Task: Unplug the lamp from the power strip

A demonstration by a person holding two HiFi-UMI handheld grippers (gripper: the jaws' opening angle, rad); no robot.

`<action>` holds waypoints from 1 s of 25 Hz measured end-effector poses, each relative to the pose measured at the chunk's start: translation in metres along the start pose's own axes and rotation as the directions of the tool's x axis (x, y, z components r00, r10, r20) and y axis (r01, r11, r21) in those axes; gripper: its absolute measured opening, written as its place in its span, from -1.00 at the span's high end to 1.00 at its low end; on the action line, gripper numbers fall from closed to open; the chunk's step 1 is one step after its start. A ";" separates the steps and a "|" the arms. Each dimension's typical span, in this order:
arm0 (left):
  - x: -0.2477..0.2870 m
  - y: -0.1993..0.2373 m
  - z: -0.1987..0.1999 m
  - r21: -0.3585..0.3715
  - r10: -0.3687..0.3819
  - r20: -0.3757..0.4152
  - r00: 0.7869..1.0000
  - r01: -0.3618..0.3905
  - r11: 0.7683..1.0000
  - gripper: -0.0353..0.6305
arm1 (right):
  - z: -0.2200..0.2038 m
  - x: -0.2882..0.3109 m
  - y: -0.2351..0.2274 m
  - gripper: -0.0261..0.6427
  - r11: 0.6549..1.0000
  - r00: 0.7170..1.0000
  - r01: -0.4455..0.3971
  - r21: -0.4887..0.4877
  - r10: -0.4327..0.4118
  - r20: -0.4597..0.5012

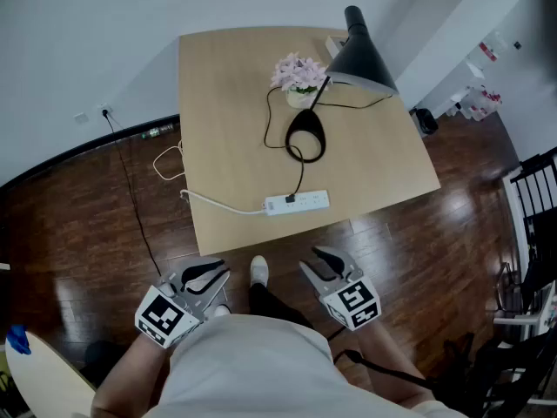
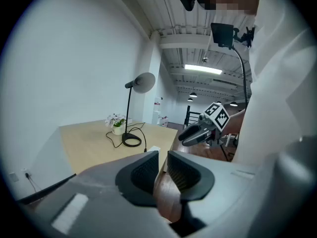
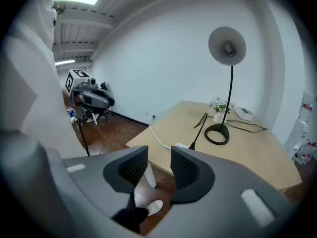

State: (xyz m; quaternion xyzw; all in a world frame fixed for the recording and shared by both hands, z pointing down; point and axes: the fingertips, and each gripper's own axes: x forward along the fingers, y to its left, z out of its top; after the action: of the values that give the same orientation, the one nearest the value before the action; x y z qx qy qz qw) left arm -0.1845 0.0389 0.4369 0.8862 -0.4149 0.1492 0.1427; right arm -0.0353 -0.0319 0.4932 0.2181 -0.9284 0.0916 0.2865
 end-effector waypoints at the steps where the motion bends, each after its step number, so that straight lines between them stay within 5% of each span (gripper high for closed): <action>1: 0.015 0.009 0.005 0.023 -0.005 -0.004 1.000 0.005 1.000 0.71 | -0.003 0.010 -0.020 0.48 1.000 1.000 0.002 -0.012 -0.002 -0.013; 7: 0.106 0.049 0.028 0.063 -0.016 -0.044 0.999 0.019 0.998 0.69 | -0.025 0.068 -0.124 0.71 0.998 0.998 -0.006 -0.055 0.002 -0.069; 12: 0.173 0.069 0.023 0.093 -0.041 -0.118 0.992 0.052 0.994 0.69 | -0.047 0.107 -0.168 0.81 0.998 0.992 -0.008 -0.059 0.000 -0.125; 25: 0.284 0.083 -0.015 0.089 -0.177 -0.366 0.914 0.224 0.971 0.62 | -0.060 0.129 -0.191 0.90 1.000 0.992 -0.018 -0.015 0.016 -0.122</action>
State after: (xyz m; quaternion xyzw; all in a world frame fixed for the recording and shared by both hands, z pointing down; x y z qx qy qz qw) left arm -0.0777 -0.2033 0.5702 0.8898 -0.2785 0.3180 0.1723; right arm -0.0142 -0.2292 0.6251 0.2020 -0.9117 0.0997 0.3436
